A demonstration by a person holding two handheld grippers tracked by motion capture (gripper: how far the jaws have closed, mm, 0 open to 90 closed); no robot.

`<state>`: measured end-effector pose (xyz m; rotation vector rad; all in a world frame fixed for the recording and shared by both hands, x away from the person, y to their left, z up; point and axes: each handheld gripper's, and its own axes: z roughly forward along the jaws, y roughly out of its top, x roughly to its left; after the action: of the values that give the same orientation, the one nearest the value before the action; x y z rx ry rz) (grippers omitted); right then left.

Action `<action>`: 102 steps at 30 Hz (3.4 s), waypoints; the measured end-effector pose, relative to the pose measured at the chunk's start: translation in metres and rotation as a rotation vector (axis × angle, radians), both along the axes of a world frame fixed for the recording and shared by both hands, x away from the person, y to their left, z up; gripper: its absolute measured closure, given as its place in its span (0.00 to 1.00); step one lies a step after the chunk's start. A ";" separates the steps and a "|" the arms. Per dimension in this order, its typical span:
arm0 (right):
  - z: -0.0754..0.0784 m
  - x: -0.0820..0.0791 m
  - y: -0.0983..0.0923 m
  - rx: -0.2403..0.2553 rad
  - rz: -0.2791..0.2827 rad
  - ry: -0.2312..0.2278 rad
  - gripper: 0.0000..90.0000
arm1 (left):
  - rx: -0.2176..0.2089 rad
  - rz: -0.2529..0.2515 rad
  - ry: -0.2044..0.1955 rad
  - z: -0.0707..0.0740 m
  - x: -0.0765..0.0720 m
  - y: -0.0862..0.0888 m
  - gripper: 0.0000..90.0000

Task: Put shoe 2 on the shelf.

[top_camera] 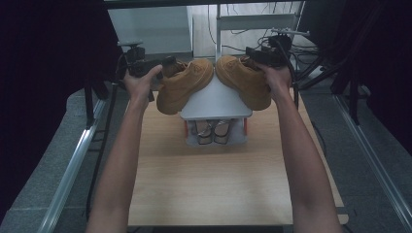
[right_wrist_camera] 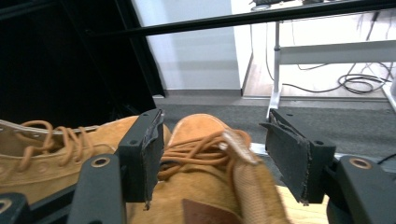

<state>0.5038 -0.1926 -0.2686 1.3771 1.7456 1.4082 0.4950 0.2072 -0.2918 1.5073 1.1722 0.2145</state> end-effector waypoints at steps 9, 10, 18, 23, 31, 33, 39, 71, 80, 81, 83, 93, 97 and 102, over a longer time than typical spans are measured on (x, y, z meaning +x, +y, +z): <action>0.010 -0.016 -0.013 0.031 0.012 -0.030 0.47 | 0.012 0.019 -0.048 0.016 -0.019 0.010 0.46; 0.012 -0.020 -0.016 0.036 0.011 -0.038 0.49 | 0.020 0.020 -0.055 0.018 -0.022 0.011 0.46; 0.018 -0.054 -0.054 0.020 0.012 -0.076 0.64 | 0.083 0.042 -0.110 0.025 -0.058 0.032 0.55; 0.007 -0.071 -0.082 0.027 0.017 -0.050 0.76 | 0.104 0.055 -0.092 0.013 -0.073 0.049 0.67; -0.025 -0.077 -0.097 -0.020 0.013 -0.001 0.93 | 0.164 0.073 -0.016 -0.019 -0.078 0.062 0.89; -0.034 -0.074 -0.098 -0.019 0.014 0.014 0.96 | 0.175 0.067 0.008 -0.029 -0.075 0.061 0.94; -0.055 -0.066 -0.094 -0.029 0.020 0.049 0.99 | 0.177 0.040 0.027 -0.044 -0.068 0.055 0.97; -0.072 -0.051 -0.050 -0.120 0.019 0.076 0.99 | 0.138 0.075 0.049 -0.046 -0.060 0.027 0.99; -0.073 -0.052 -0.034 -0.140 0.029 0.070 0.99 | 0.122 0.049 0.052 -0.045 -0.058 0.011 0.99; -0.073 -0.052 -0.034 -0.132 0.028 0.071 0.99 | 0.119 0.055 0.052 -0.045 -0.057 0.010 0.99; -0.073 -0.052 -0.033 -0.126 0.028 0.071 0.99 | 0.120 0.071 0.054 -0.045 -0.056 0.008 0.99; -0.078 -0.048 -0.015 -0.109 0.077 0.067 0.99 | 0.108 0.062 0.045 -0.042 -0.055 -0.002 0.99; -0.078 -0.047 -0.016 -0.101 0.077 0.068 0.99 | 0.108 0.014 0.035 -0.041 -0.054 -0.018 0.99; -0.080 -0.046 -0.013 -0.103 0.070 0.066 0.99 | 0.099 0.003 0.052 -0.041 -0.048 -0.026 0.99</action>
<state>0.4583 -0.2060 -0.3482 1.3335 1.8982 1.3029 0.4468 0.1815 -0.3330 1.6059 1.2208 0.2397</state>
